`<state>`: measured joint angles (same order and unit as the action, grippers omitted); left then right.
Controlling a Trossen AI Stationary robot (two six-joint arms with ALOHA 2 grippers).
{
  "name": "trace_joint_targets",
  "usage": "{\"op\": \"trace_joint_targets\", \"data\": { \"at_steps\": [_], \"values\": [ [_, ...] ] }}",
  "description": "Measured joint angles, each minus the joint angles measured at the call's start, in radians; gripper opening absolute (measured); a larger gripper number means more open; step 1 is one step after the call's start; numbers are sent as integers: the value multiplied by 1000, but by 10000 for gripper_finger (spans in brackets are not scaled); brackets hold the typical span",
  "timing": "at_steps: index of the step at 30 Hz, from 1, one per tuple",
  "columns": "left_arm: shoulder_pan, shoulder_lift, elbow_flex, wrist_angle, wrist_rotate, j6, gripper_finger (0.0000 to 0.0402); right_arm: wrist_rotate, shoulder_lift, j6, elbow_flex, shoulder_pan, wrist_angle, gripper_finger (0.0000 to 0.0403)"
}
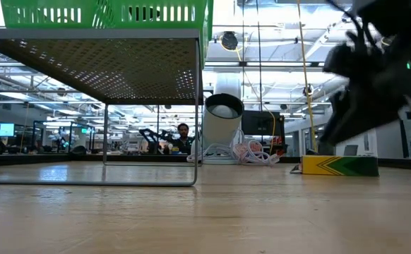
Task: Pick & Place Office Desk Supplies
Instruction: Put the crayons into the top green basket on the shelf
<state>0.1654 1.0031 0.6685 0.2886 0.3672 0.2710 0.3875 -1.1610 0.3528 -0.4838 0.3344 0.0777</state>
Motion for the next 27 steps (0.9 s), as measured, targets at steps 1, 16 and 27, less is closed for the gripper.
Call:
{"op": "trace_joint_targets", "data": {
  "at_steps": [1,16,27],
  "values": [
    [0,0,0,0,0,0,322,2,-27,-2,1,0,8,204],
    [-1,0,0,-7,0,-3,310,129,-229,-64,-2,2,10,167],
    [-1,0,0,-7,0,-1,310,176,-230,-111,-1,1,71,9]
  ]
}}
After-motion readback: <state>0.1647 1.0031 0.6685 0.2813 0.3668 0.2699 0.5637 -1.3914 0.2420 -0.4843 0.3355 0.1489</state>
